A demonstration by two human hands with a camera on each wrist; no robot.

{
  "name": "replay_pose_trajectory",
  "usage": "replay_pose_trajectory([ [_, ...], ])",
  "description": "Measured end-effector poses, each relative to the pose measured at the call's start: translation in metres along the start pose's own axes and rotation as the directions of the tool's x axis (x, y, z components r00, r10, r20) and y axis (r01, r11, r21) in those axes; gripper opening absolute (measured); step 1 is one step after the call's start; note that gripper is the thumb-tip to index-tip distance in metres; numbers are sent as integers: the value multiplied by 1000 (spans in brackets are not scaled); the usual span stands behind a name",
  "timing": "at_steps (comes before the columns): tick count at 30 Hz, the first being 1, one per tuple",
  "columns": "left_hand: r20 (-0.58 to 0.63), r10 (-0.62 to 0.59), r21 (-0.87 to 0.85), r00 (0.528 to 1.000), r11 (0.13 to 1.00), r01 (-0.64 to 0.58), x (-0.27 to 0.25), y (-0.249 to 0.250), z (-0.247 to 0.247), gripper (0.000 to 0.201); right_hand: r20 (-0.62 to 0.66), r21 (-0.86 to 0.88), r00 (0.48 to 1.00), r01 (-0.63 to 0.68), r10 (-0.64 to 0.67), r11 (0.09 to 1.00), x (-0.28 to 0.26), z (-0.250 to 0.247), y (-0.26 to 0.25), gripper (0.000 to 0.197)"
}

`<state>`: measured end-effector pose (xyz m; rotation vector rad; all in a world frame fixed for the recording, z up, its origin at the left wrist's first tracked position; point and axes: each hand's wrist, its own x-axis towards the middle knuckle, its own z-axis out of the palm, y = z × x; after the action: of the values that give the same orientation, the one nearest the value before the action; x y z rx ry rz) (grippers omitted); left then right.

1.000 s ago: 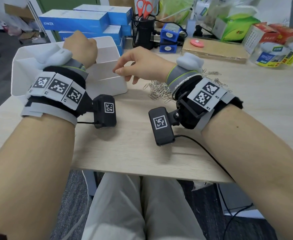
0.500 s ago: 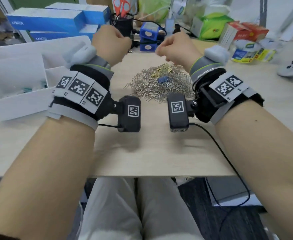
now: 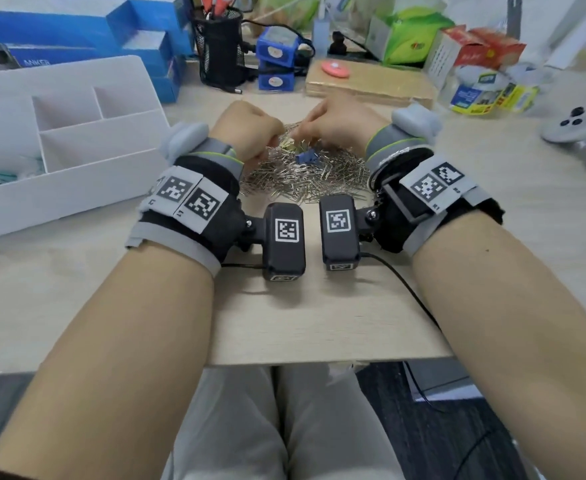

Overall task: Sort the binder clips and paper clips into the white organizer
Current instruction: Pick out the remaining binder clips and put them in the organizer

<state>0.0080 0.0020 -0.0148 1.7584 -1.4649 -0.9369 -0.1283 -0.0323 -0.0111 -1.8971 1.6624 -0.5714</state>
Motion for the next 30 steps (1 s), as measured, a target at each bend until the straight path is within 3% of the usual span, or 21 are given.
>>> replay_pose_trajectory([
  [7,-17,16,-167,1000,986,-19,-2,-1,3,7,16,-55,999,-31,32,998,-5,-5,0,27],
  [12,90,20,-96,996,995,-12,-8,1,3,13,49,-89,998,-28,32,996,-10,-4,-2,20],
  [21,79,62,-74,995,996,-56,-8,-1,5,22,-131,164,991,30,-9,986,-10,-10,2,20],
  [27,41,143,-202,989,970,-132,-8,-3,6,33,-70,312,996,66,-46,948,-17,-10,-1,3],
  [30,5,133,-267,991,955,-127,-6,-6,4,35,-79,349,995,89,-65,933,-16,-7,-3,6],
])
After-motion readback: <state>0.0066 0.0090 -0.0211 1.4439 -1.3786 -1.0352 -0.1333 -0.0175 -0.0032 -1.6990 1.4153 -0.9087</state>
